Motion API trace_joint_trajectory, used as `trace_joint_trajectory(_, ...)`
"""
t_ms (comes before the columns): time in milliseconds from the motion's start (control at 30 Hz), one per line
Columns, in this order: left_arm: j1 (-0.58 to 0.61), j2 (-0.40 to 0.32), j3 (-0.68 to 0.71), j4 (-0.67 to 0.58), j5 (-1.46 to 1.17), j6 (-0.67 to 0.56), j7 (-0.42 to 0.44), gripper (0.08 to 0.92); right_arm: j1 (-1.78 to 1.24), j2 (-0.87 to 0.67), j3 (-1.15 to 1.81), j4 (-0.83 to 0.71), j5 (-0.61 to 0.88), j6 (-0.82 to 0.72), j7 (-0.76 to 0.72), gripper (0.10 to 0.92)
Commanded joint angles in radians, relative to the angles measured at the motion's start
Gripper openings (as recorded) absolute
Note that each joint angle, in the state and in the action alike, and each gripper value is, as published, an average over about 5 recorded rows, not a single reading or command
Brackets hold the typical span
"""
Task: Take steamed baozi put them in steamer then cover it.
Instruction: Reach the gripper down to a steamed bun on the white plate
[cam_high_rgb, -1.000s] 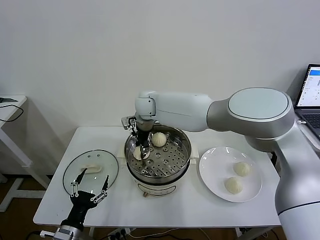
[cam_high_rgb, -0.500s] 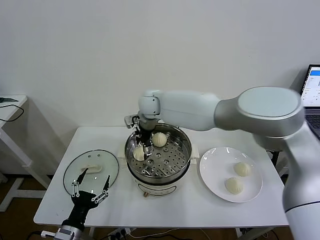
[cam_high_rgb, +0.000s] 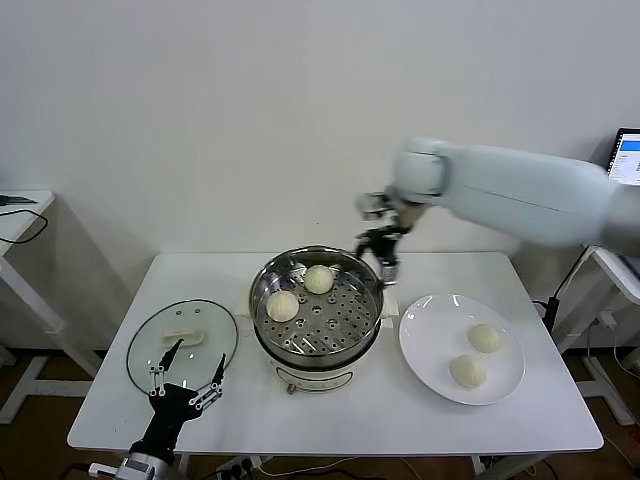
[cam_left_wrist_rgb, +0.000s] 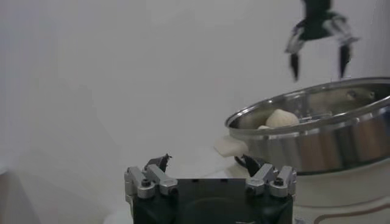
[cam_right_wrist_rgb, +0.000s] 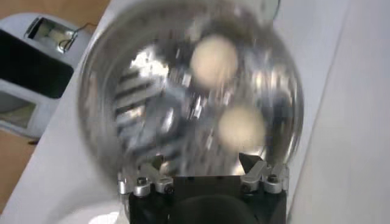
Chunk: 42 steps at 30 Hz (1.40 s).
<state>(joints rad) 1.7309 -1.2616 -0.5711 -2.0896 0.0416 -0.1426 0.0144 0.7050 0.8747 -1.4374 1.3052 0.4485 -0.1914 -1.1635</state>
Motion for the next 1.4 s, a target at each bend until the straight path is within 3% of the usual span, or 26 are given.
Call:
trace_joint_trajectory(33, 0.002, -0.001, 0.006, -0.001, 0.009, 0.001, 0.000, 0.823, -0.091, -0.321, 0.036, 0.066, -0.162, 0.083, -0.070, 0.823)
trace_joint_trajectory(467, 0.014, -0.005, -0.017, 0.002, 0.010, -0.001, 0.000, 0.823, -0.521, -0.333, 0.310, 0.020, -0.332, 0.079, -0.040, 0.823)
trace_joint_trajectory(1233, 0.014, -0.009, -0.015, 0.020, 0.012, -0.007, 0.000, 0.823, -0.631, -0.239, 0.369, -0.082, -0.392, 0.059, 0.021, 0.819)
trace_joint_trajectory(1400, 0.015, -0.010, -0.015, 0.019, 0.012, -0.007, 0.000, 0.823, -0.630, -0.235, 0.369, -0.082, -0.390, 0.055, 0.028, 0.750)
